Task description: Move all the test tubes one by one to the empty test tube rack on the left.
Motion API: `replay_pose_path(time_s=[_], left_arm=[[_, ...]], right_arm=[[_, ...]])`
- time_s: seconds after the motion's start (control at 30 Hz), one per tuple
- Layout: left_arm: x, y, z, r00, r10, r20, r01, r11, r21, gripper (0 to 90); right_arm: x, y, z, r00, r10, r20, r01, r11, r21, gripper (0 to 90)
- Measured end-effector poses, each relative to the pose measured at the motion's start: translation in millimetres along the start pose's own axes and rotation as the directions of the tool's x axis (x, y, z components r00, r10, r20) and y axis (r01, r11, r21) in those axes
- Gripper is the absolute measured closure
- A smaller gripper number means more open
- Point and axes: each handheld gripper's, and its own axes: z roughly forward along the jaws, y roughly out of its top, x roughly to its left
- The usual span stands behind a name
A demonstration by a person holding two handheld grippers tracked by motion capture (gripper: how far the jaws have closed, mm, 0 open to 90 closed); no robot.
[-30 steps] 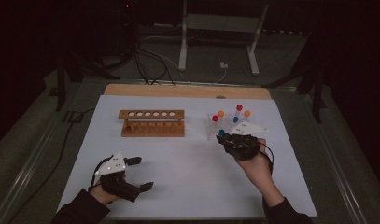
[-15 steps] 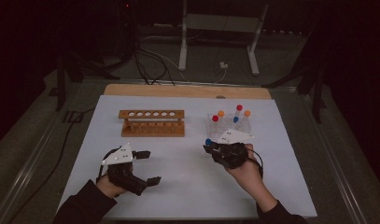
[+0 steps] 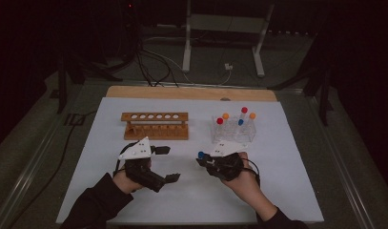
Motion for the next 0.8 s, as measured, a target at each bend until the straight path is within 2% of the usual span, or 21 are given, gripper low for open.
replay_pose_path(time_s=[0.13, 0.2, 0.27, 0.37, 0.53, 0.73, 0.77, 0.8], left_arm=[[-0.1, 7.9, 9.4, 0.9998, 0.019, -0.001, -0.019, 0.9998, -0.005, 9.4], [-0.4, 11.1, 12.8, 0.9993, 0.036, -0.004, -0.037, 0.9993, -0.011, 15.2], [-0.1, 13.9, 16.0, 0.9993, 0.037, 0.001, -0.037, 0.9991, -0.02, 18.3], [-0.3, 16.9, 20.8, 0.999, 0.044, -0.002, -0.044, 0.9987, -0.027, 28.1], [-3.1, 19.6, 30.2, 0.998, 0.063, -0.008, -0.063, 0.9978, -0.018, 43.8], [-4.6, 21.5, 39.0, 0.9966, 0.081, -0.014, -0.081, 0.9967, -0.003, 54.1], [-4.9, 21.7, 40.3, 0.9963, 0.084, -0.018, -0.084, 0.9964, 0.002, 58.4], [-5.1, 21.8, 41.2, 0.9956, 0.091, -0.022, -0.091, 0.9958, 0.009, 58.4]], right_arm=[[3.8, 0.4, 1.1, 0.9998, -0.005, -0.018, 0.005, 1.0, 0.001, 76.7], [6.0, 0.5, 2.0, 0.9996, -0.012, -0.026, 0.012, 1.0, 0.002, 76.6], [8.0, 0.8, 3.0, 0.9993, -0.016, -0.034, 0.016, 1.0, 0.004, 76.6], [9.7, 1.3, 3.5, 0.9989, -0.012, -0.045, 0.012, 1.0, 0.003, 76.6], [11.7, 2.1, 4.6, 0.9986, -0.014, -0.051, 0.015, 1.0, 0.005, 76.6], [12.7, 2.6, 4.9, 0.9983, -0.013, -0.057, 0.014, 1.0, 0.006, 76.7], [12.6, 2.6, 4.7, 0.9982, -0.013, -0.058, 0.013, 1.0, 0.005, 76.6], [12.6, 2.6, 4.7, 0.9982, -0.013, -0.058, 0.013, 1.0, 0.005, 76.6]])
